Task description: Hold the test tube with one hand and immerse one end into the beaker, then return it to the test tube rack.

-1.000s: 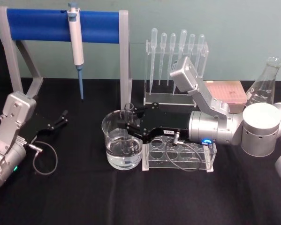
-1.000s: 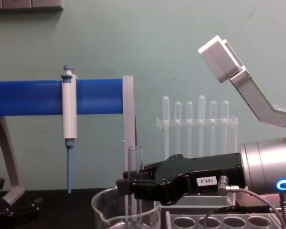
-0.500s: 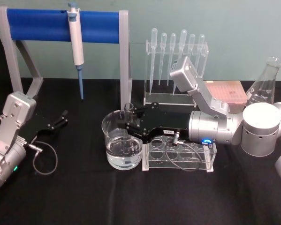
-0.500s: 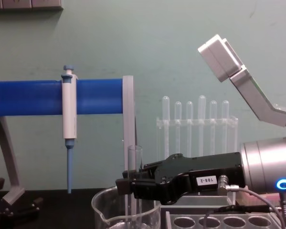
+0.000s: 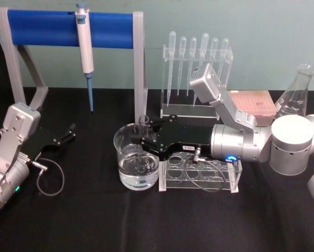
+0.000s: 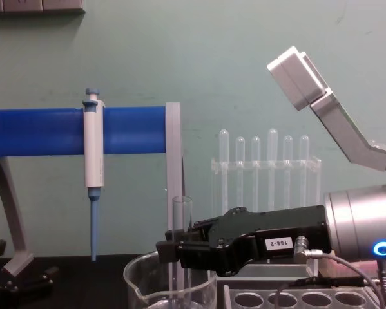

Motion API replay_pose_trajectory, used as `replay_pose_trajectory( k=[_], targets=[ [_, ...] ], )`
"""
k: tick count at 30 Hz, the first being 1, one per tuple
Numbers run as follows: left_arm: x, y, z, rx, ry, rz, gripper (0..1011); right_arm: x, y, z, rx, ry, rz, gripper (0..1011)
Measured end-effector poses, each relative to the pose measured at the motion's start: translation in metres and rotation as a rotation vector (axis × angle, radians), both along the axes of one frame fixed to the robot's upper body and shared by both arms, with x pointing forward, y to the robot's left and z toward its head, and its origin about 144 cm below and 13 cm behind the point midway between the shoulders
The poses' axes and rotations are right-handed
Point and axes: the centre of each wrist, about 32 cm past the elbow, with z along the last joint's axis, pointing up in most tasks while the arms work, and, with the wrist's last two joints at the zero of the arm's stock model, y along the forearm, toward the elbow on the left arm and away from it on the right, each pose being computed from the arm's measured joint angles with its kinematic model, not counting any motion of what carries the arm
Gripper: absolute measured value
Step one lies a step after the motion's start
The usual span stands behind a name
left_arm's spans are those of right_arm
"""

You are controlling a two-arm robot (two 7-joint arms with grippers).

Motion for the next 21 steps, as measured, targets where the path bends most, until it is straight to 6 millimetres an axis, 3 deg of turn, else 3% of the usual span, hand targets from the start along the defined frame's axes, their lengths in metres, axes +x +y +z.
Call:
replay_pose_trajectory(
  k=[21],
  targets=[
    [0.0, 0.0, 0.0, 0.0, 0.0, 0.0, 1000, 0.0, -0.0001, 0.0, 0.0, 0.0, -0.001, 225]
  ],
)
